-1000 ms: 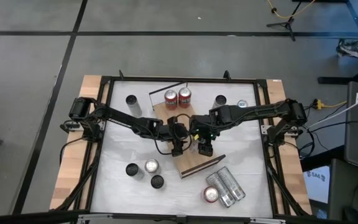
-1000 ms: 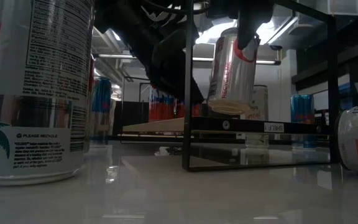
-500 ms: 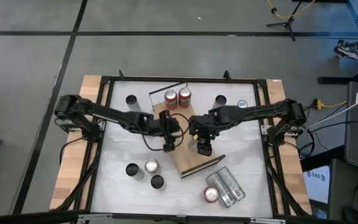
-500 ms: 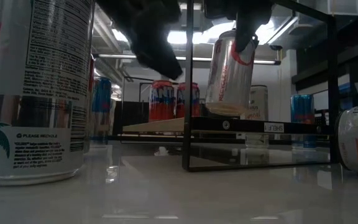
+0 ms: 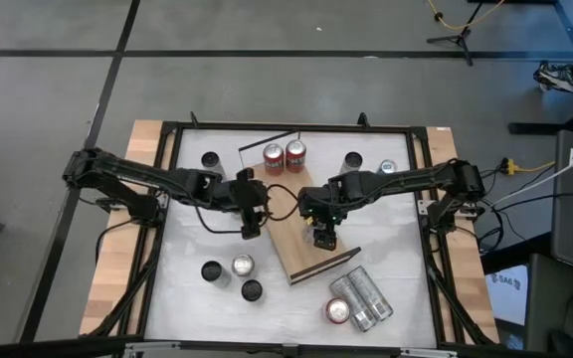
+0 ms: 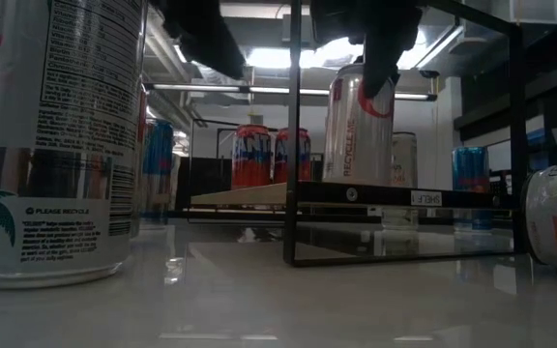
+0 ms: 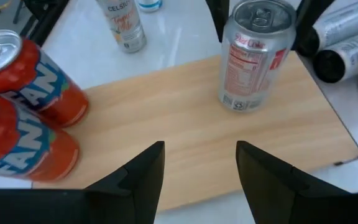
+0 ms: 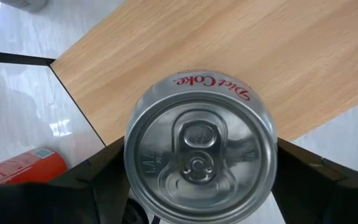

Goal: Place canned beverage on shelf
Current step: Put the top right white soda can on the shelf

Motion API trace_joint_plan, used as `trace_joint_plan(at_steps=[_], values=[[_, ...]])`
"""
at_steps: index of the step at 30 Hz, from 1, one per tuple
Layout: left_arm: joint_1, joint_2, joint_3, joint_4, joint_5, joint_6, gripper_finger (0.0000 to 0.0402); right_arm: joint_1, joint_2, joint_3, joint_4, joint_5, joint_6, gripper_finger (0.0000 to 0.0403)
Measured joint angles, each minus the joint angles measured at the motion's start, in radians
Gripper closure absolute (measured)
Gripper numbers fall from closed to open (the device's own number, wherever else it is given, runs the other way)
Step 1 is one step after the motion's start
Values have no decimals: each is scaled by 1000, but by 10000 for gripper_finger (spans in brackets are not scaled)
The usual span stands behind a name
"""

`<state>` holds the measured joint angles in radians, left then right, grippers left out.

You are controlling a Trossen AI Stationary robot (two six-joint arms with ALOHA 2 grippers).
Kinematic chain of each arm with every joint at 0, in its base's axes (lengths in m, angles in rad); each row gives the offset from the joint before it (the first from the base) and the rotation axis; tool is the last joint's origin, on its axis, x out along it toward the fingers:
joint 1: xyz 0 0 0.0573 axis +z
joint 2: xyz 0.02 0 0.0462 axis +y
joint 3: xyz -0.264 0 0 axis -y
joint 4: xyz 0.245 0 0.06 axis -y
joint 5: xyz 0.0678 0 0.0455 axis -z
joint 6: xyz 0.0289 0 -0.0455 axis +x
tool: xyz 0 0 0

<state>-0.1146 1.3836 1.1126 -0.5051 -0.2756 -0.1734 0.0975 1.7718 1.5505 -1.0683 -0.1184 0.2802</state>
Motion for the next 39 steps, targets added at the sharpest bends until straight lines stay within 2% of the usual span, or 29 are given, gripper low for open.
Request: trace_joint_plan(at_steps=[7,22,25,33,39], values=[[-6,-45,0,-33,0,-1,210,0,0,0,2,-3,0,97],[-6,-46,0,-41,-1,-3,210,0,0,0,4,-4,2,96],[-6,-45,0,-41,-1,-3,210,0,0,0,4,-2,2,81],[-6,-45,0,-41,-1,-4,210,0,1,0,6,3,3,10],[-6,-45,0,-41,-1,-4,210,0,1,19,-13,3,0,12]])
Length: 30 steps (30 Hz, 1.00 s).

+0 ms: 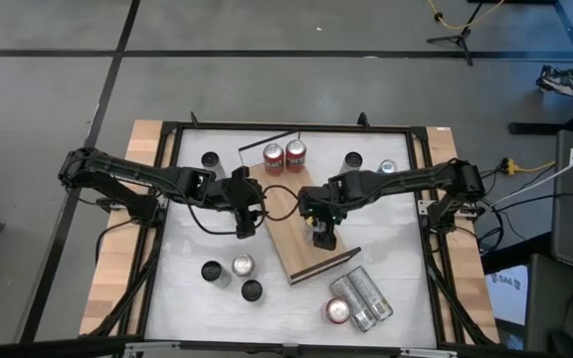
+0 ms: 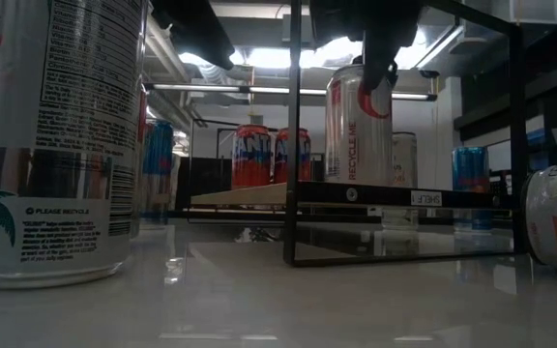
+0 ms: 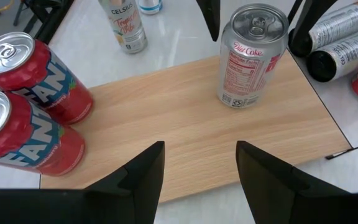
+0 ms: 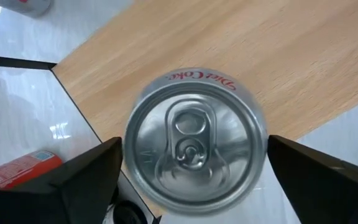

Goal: Place canned beverage on shelf
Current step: Put the top right white soda can on the shelf

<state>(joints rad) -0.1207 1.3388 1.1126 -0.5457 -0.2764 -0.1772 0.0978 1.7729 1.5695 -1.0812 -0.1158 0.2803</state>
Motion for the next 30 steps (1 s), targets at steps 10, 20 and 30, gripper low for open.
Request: trace_joint_plan(at_steps=[10,20,30], values=[[0,0,0,0,0,-4,210,0,-4,147,-152,0,-250,16],[0,1,0,0,0,-6,210,0,-4,187,-203,1,-807,16],[0,1,-1,0,-2,-6,210,0,-4,187,-158,0,-1130,16]])
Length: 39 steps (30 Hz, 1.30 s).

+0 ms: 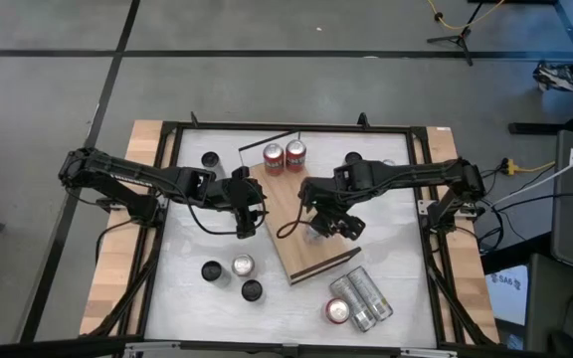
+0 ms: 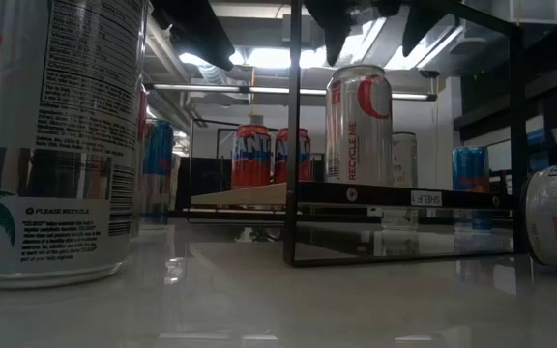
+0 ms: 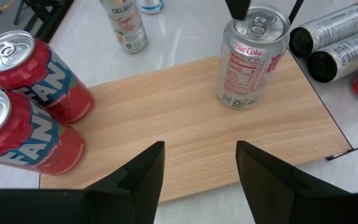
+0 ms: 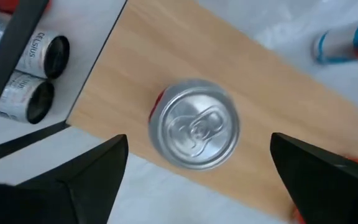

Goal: Place canned beverage on shelf
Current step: Put the top right white soda can on the shelf

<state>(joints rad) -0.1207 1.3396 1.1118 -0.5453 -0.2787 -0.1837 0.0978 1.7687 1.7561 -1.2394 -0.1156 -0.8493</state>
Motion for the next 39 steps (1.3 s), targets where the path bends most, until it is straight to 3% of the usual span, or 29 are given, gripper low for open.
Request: trace_joint_plan(at_steps=[12,19,28,39], values=[[0,0,0,1,0,0,210,0,66,0,1,-31,-77,16],[0,0,0,6,-1,0,210,0,96,-5,7,18,-76,17],[0,0,0,7,-1,1,210,0,98,-31,15,19,40,17],[0,0,0,7,-1,1,210,0,98,-31,20,19,44,17]])
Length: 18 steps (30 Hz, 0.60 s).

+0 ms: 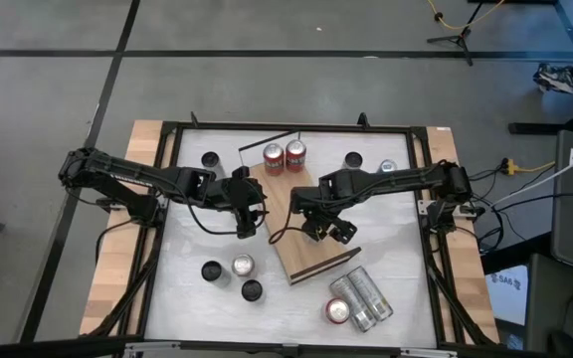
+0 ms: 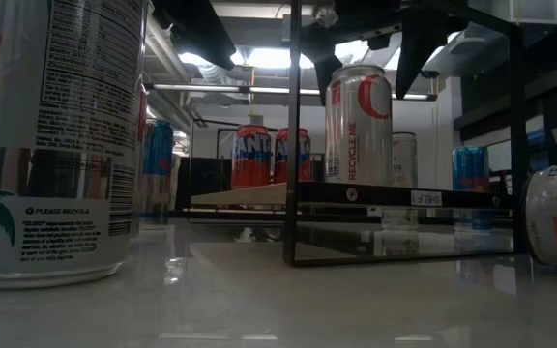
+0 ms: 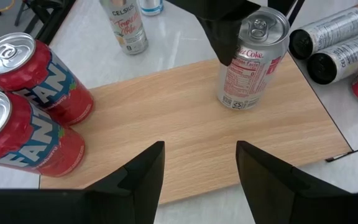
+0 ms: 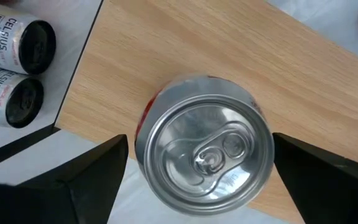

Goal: Place canned beverage on shelf
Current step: Put the top right white soda can on the shelf

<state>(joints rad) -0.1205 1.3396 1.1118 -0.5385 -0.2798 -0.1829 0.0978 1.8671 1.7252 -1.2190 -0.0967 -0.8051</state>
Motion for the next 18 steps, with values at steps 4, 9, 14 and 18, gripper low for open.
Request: trace_joint_plan(at_steps=[4,9,14,18], values=[[0,0,0,0,0,0,210,0,0,0,0,0,0,17],[0,0,0,0,0,0,210,0,0,0,17,0,0,17],[0,0,0,0,0,0,210,0,0,0,16,0,-3,17],[0,0,0,0,0,0,210,0,0,0,15,0,-14,17]])
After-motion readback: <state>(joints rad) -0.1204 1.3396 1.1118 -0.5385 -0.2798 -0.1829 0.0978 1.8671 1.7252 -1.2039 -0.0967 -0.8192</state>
